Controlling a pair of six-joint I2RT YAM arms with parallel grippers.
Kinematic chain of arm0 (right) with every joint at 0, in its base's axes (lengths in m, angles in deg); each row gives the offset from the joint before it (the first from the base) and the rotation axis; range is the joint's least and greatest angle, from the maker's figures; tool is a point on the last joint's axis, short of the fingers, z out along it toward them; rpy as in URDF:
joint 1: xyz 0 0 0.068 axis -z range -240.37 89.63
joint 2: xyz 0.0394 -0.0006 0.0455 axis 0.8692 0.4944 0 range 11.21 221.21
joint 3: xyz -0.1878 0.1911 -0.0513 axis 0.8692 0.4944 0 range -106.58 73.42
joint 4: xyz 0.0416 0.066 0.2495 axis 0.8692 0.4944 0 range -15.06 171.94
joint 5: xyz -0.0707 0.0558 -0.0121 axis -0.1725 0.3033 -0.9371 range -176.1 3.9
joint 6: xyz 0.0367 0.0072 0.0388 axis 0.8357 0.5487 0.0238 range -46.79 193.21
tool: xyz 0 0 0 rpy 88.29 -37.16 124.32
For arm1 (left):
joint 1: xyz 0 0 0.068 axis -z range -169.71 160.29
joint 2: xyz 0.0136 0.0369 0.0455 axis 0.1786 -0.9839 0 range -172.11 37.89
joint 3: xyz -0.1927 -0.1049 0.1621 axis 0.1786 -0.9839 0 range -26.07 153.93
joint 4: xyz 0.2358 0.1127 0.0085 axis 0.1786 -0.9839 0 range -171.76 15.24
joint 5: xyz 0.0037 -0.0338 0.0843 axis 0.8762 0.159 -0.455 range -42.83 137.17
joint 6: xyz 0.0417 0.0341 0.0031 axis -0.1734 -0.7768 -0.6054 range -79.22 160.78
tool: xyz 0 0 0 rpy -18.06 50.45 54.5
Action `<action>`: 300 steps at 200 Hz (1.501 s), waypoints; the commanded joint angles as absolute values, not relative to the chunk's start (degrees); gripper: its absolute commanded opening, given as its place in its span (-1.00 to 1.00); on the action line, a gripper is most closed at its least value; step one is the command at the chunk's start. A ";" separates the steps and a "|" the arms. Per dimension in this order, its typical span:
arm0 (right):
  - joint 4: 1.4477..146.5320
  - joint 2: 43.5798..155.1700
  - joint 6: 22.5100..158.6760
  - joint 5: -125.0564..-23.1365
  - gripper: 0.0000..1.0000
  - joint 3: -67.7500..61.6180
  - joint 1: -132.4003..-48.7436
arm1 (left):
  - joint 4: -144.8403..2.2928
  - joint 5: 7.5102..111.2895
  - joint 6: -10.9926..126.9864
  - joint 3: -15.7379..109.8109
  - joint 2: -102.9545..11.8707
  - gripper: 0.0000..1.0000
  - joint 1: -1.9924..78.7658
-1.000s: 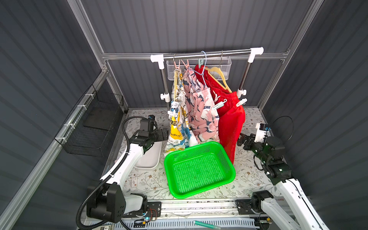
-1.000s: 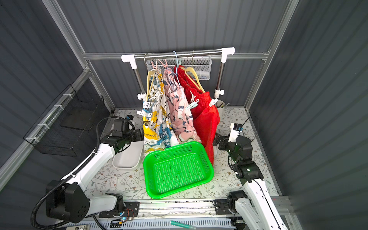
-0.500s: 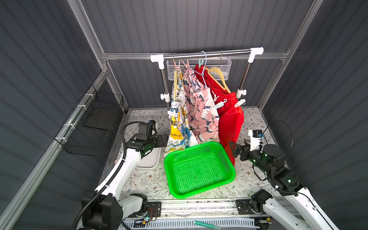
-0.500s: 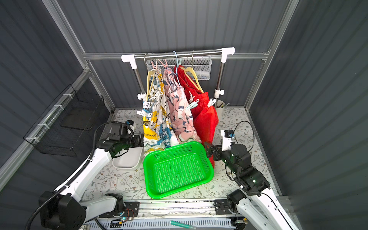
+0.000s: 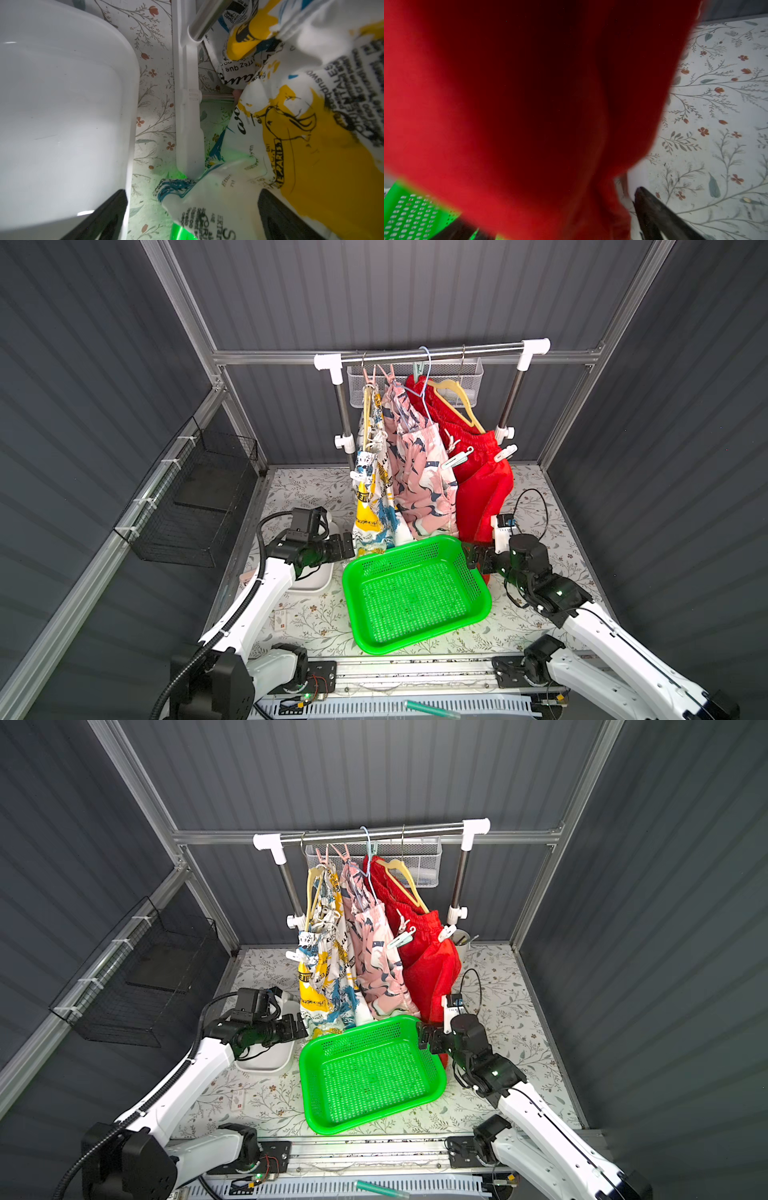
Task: Remove the clothespins securing shorts to the hanger
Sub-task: Adjust the clothesline at the center of the board.
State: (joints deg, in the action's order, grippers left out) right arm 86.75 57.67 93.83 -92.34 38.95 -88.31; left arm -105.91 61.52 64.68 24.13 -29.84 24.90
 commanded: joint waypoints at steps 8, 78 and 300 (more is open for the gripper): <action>77.62 59.17 98.24 -88.42 0.98 42.34 -81.65 | -96.58 65.05 69.70 23.91 -34.26 0.99 25.21; 72.73 59.02 100.85 -81.03 0.98 45.33 -74.91 | -78.09 62.65 72.44 27.99 -45.36 0.99 25.58; 83.12 48.99 95.65 -76.68 0.98 41.78 -74.51 | -81.54 63.11 66.37 50.80 -66.08 0.99 30.41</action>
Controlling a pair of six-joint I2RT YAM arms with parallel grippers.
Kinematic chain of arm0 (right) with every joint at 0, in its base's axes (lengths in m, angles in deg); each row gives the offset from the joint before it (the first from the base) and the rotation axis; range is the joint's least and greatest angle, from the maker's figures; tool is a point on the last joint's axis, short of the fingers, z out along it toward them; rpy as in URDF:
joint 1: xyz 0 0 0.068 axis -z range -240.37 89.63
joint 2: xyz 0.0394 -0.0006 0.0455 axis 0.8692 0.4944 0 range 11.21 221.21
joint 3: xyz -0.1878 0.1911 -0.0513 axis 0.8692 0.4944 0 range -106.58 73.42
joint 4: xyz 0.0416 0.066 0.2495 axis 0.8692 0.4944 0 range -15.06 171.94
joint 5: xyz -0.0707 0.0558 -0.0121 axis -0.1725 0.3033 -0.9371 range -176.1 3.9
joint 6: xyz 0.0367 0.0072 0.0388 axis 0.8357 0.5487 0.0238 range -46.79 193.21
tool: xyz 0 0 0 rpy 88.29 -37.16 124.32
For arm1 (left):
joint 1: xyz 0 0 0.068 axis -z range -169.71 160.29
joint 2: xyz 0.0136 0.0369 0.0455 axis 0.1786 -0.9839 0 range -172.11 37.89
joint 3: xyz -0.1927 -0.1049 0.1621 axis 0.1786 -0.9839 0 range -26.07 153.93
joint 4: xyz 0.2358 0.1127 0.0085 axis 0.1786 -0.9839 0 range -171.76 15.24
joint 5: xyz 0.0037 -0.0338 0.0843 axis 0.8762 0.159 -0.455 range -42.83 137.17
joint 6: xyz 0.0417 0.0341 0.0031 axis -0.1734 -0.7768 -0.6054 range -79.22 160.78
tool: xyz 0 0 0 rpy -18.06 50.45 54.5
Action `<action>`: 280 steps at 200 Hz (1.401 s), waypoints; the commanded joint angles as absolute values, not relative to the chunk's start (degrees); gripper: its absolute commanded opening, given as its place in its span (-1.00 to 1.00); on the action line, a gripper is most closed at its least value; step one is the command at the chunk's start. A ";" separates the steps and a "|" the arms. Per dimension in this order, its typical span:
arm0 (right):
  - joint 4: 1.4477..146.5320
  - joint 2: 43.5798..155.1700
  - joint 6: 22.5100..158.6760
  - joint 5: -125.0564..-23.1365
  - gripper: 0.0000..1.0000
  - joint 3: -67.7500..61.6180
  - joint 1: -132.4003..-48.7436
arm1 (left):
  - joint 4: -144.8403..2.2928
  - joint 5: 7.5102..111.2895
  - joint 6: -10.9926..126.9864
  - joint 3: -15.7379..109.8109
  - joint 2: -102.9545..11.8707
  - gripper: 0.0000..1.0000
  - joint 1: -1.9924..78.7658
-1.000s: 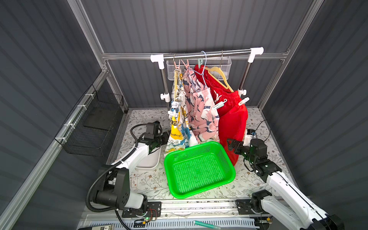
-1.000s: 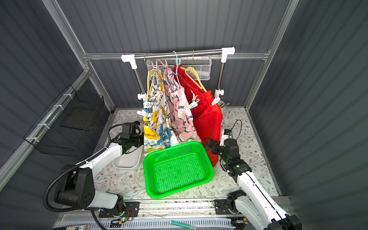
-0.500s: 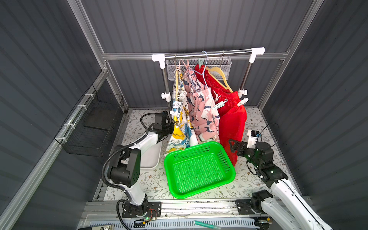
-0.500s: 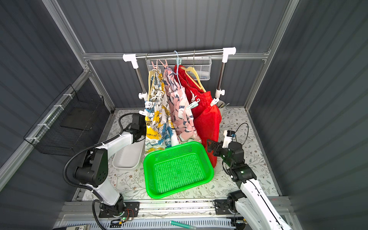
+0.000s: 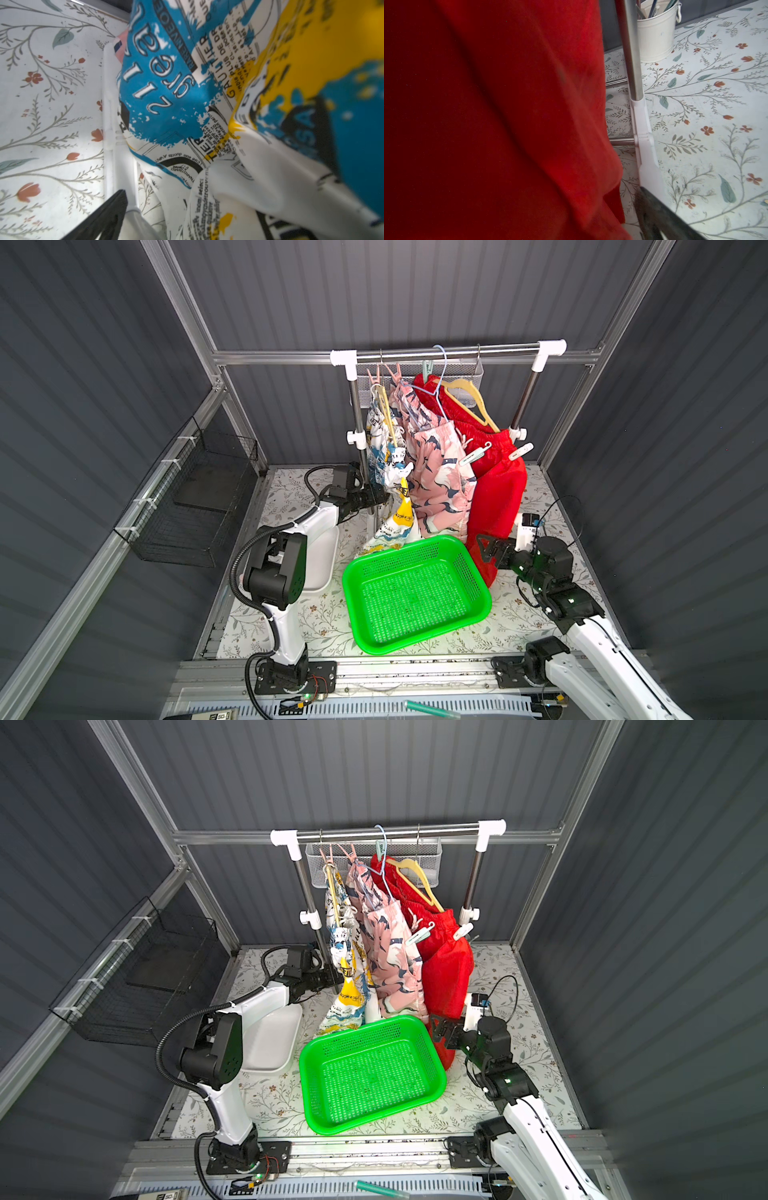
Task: Remove the clothespins securing shorts to the hanger
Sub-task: Adjust the clothesline at the center of the board, then pick up the hanger from the clothesline.
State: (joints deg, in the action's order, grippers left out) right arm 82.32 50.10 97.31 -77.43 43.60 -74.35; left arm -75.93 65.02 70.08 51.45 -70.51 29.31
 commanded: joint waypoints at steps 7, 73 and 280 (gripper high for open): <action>83.27 48.65 95.33 -76.65 0.98 41.91 -74.65 | -83.39 61.86 65.40 50.20 -64.86 0.99 30.41; 88.47 44.82 91.62 -84.21 0.98 41.44 -82.49 | -99.62 51.03 62.66 42.85 -51.41 0.99 30.33; 76.15 68.14 89.13 -112.82 0.98 27.91 -131.87 | -113.63 54.26 58.49 39.98 -47.36 1.00 30.31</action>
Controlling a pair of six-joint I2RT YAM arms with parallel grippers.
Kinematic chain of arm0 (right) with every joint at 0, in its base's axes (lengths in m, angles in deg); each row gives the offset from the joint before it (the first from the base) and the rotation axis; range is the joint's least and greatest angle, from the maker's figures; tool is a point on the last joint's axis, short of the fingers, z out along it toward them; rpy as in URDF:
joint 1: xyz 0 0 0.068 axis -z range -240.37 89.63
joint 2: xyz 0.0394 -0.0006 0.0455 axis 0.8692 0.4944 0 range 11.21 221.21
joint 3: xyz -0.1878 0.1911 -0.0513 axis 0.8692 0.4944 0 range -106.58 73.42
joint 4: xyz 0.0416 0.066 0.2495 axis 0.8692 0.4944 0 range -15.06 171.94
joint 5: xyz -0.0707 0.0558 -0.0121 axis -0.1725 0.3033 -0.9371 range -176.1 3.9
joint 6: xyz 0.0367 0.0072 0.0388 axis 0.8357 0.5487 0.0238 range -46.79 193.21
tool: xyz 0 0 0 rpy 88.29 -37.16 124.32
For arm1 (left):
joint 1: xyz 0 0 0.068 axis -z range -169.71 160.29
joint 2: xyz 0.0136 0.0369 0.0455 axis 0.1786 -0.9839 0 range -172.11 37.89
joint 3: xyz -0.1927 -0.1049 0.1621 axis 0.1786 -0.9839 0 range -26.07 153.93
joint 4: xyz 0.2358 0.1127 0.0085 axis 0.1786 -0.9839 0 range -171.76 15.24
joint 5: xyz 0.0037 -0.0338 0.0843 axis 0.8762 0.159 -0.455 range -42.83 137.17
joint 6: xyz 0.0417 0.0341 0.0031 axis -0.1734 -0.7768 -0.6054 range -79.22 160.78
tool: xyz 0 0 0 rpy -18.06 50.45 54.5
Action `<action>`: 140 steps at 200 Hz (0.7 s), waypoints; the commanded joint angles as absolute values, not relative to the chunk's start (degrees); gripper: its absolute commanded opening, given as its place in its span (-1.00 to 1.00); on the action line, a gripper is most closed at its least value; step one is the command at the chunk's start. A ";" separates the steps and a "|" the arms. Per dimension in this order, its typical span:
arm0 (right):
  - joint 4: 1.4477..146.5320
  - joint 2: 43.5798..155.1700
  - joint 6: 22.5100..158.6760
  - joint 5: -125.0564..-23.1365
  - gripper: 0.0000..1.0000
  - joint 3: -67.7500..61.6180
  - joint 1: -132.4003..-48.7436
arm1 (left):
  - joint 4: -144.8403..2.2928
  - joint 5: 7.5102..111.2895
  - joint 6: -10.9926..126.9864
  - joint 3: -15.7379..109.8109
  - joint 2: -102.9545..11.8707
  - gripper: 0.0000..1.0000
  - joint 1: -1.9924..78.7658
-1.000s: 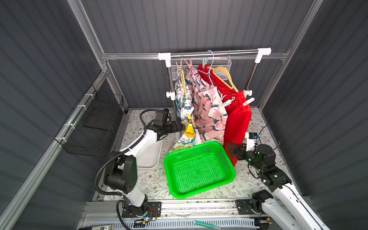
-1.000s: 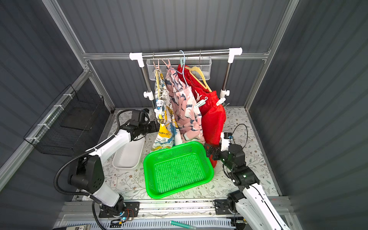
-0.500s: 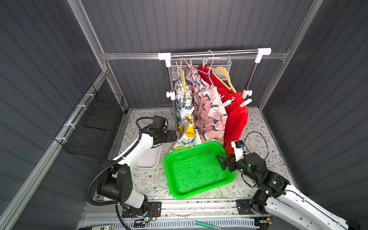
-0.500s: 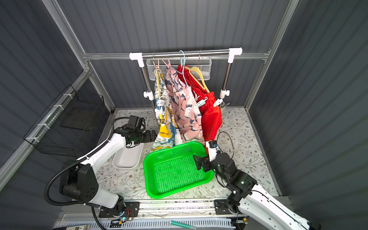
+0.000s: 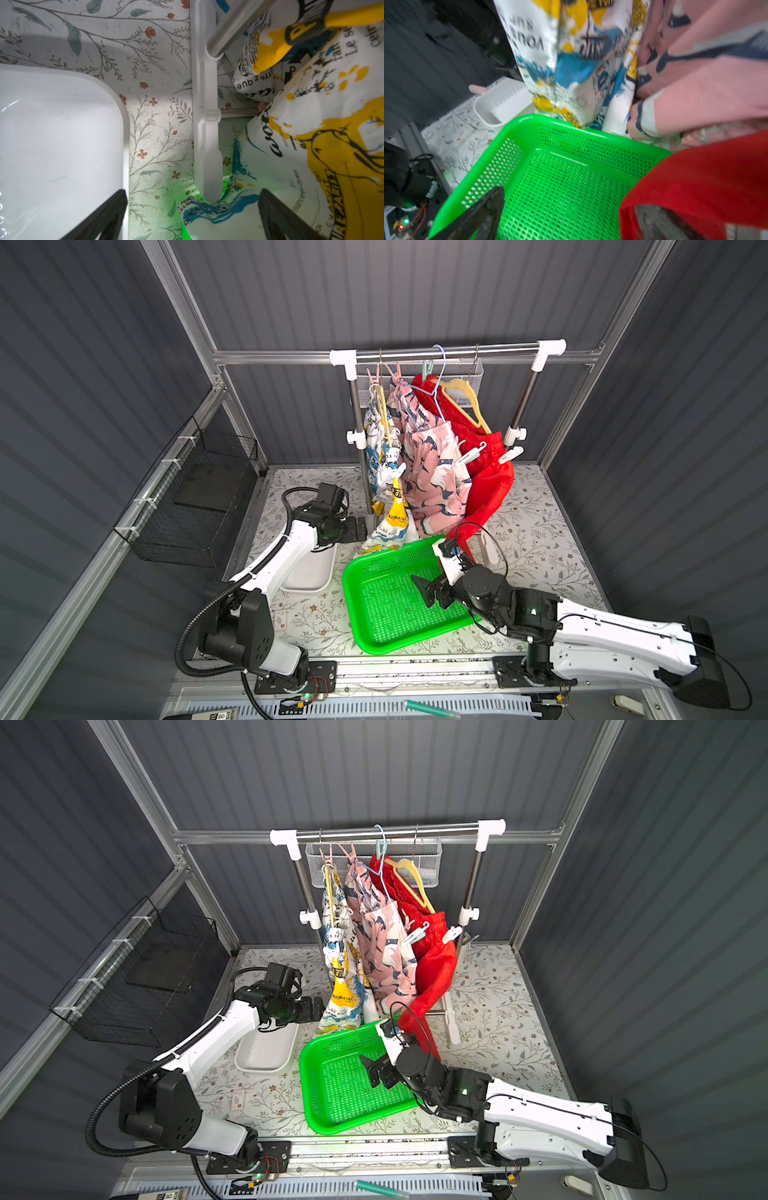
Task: Remove the clothespins securing shorts to the hanger
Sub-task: Pick up the hanger from the clothesline.
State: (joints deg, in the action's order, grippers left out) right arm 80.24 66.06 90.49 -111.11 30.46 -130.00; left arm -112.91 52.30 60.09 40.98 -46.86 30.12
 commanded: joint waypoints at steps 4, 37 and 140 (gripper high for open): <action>75.91 68.57 89.12 -113.41 0.98 27.51 -132.17 | -113.38 54.41 58.45 39.91 -47.48 0.99 30.28; 72.80 68.63 88.03 -116.54 0.98 24.72 -132.92 | -111.91 55.45 58.50 38.97 -47.93 0.99 30.33; 71.20 77.18 78.49 -124.46 0.98 7.83 -132.64 | -107.47 58.12 57.72 34.75 -47.38 1.00 30.30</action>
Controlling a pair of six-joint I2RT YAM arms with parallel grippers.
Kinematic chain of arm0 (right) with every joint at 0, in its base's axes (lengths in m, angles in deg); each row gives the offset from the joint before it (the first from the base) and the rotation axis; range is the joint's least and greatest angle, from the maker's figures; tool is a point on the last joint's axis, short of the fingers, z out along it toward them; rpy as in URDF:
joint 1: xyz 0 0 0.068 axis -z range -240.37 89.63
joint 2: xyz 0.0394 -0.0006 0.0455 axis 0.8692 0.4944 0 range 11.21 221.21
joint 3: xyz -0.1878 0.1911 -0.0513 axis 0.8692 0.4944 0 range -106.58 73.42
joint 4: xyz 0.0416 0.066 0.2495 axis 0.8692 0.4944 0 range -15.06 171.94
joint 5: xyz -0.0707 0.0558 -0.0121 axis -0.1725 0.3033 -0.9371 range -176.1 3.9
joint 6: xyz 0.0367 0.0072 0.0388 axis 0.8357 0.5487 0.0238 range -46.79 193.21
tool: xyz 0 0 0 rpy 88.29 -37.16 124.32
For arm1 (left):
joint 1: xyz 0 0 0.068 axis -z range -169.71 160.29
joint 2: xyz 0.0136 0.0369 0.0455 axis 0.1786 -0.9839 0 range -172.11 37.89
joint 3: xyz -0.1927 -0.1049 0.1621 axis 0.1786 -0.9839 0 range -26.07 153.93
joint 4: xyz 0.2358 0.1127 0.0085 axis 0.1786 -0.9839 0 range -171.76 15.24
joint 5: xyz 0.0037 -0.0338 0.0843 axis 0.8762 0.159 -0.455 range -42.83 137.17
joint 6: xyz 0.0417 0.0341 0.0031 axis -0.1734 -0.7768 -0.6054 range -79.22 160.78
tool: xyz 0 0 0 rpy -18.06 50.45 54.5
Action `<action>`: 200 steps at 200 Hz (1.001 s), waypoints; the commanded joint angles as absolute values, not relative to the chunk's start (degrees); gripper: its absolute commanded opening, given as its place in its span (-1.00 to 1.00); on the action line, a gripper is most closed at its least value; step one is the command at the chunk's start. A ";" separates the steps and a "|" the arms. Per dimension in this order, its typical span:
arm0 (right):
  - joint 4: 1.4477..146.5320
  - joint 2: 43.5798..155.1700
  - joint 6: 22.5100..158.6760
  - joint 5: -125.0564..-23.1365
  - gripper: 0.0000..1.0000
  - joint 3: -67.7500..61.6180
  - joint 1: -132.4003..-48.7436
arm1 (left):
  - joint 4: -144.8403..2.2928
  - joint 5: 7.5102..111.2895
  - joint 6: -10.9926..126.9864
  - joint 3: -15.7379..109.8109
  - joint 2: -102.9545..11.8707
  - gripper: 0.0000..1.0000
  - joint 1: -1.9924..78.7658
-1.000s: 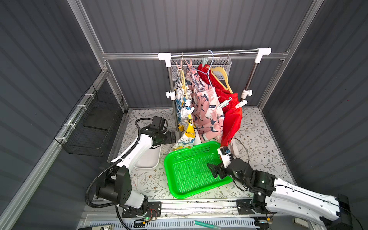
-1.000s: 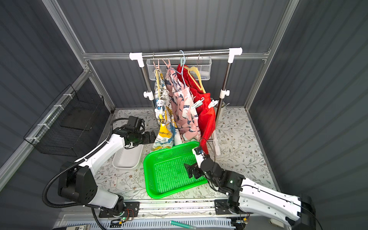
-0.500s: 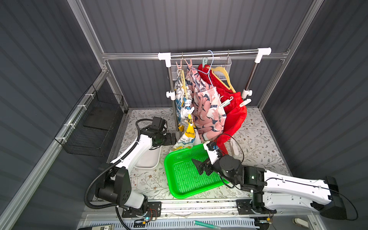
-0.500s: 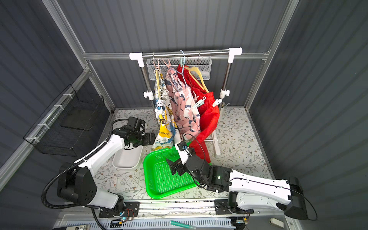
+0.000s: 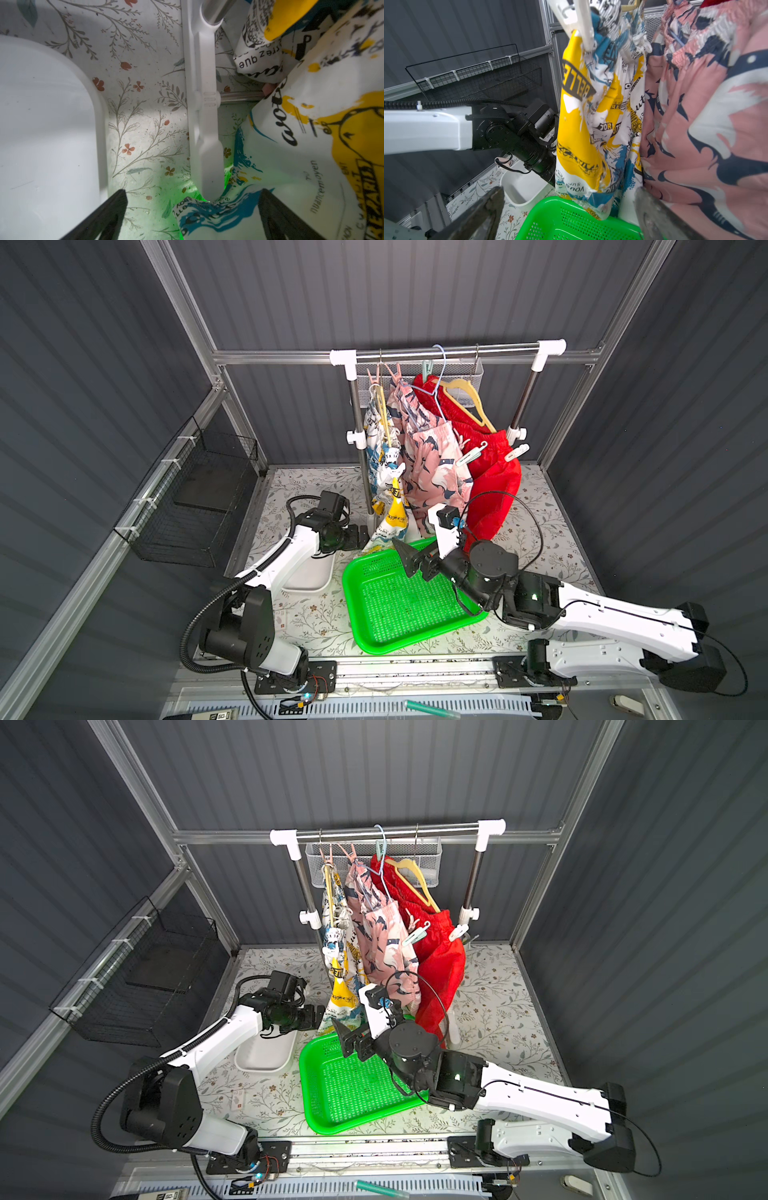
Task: Remove the clothespins securing shorts to the hanger
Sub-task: Pick up the hanger from the clothesline.
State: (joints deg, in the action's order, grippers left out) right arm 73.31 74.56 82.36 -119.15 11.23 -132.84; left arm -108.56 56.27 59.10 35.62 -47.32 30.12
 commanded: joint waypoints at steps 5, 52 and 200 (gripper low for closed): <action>70.93 77.55 78.23 -124.92 0.98 7.37 -132.41 | -107.37 58.28 57.60 34.75 -47.37 0.99 30.33; 69.16 83.29 77.46 -122.98 0.98 1.96 -127.26 | -106.43 59.91 56.70 34.40 -46.88 1.00 30.27; 67.85 82.31 74.53 -115.07 0.49 0.61 -118.95 | -102.11 57.21 56.55 32.88 -38.84 1.00 30.41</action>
State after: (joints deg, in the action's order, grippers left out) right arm 68.31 83.46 75.36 -118.19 -0.14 -119.94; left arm -104.27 58.24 57.16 32.89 -41.60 30.14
